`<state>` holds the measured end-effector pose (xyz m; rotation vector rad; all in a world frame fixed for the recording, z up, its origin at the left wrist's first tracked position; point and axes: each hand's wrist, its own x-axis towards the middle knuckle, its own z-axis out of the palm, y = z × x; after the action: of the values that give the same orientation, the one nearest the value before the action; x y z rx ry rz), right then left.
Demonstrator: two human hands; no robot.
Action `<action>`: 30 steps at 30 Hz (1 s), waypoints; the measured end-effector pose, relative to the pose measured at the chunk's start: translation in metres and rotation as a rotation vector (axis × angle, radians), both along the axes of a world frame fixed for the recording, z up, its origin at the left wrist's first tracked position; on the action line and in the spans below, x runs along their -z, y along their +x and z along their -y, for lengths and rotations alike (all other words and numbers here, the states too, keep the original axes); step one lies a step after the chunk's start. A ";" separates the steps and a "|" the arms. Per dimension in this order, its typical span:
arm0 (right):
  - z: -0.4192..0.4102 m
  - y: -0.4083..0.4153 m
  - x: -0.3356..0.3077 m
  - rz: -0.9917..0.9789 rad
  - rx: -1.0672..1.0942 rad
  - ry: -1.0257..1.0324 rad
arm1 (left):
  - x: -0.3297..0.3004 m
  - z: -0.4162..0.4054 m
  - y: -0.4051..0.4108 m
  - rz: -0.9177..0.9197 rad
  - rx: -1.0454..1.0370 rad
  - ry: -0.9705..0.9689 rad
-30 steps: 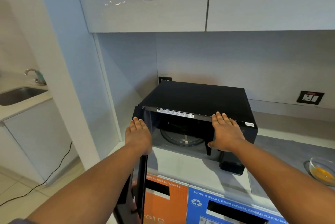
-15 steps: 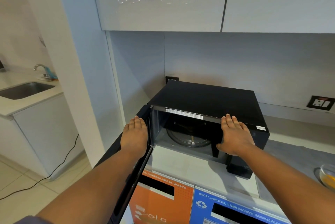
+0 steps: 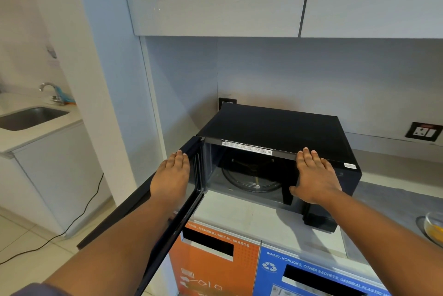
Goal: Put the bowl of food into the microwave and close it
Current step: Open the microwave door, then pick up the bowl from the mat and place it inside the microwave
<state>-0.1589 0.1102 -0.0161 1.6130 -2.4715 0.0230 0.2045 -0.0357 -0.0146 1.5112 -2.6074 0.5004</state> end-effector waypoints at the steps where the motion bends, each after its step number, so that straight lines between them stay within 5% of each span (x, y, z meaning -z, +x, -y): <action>1: 0.000 0.000 0.000 0.001 0.002 0.002 | 0.001 0.001 0.002 0.003 0.008 -0.003; 15: -0.004 0.020 -0.001 0.002 -0.030 -0.116 | 0.000 0.004 -0.018 -0.076 0.152 0.033; 24: -0.019 0.034 -0.038 -0.048 0.028 -0.370 | -0.042 0.016 -0.100 -0.309 0.494 -0.203; 30: -0.055 0.026 -0.060 -0.093 0.136 -0.468 | -0.068 -0.003 -0.154 -0.365 0.640 -0.174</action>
<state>-0.1329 0.1651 0.0435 1.2195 -2.2753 0.4596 0.0501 -0.0329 0.0530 0.5834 -2.4743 0.3286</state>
